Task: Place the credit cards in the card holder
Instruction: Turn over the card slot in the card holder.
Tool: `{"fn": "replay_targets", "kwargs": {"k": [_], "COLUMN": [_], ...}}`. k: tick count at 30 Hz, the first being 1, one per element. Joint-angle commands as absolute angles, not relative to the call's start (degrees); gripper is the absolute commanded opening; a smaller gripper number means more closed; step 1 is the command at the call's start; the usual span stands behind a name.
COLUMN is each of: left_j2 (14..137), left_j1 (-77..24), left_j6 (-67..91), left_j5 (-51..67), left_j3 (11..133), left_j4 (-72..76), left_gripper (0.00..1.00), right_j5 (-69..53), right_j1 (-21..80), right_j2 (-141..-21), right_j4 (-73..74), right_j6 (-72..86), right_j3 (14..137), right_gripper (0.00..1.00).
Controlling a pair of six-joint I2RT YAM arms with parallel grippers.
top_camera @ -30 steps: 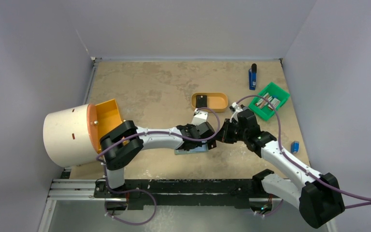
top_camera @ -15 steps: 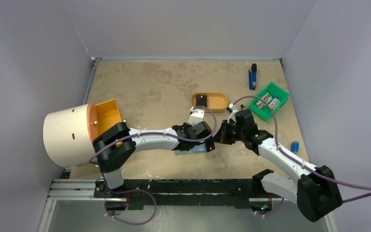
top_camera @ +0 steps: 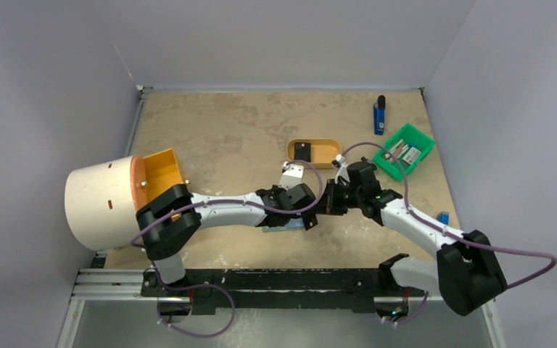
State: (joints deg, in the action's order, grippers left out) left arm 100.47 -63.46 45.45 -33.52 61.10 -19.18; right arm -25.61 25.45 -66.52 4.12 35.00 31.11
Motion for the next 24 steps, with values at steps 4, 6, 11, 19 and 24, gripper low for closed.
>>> {"fn": "replay_targets", "kwargs": {"k": [4,6,11,19,24], "left_j2": [96.72,96.36,95.45,91.09,85.98], "left_j1": [-63.46,-63.46,-63.46,-63.46,-63.46], "left_j6": [46.47,46.53,46.82,47.79,49.66], "left_j5": [-35.7,-35.89,-36.72,-39.22,-41.68], "left_j3": [60.38,60.0,59.53,56.95,54.12], "left_j4": [-18.5,-18.38,-18.86,-20.61,-22.71], "left_gripper": [0.0,0.0,0.0,0.0,0.04], "right_j5": [-29.76,-29.83,-31.39,-31.38,-31.14], "right_j1": [27.52,27.9,29.06,32.53,33.57], "right_j2": [-72.02,-72.93,-74.04,-79.72,-82.79], "right_j4": [0.34,0.29,-2.35,-4.48,-5.97], "right_j6": [33.38,33.37,33.93,34.18,34.59], "right_j3": [36.26,36.84,37.16,40.03,41.35], "right_gripper": [0.0,0.0,0.0,0.0,0.0]}}
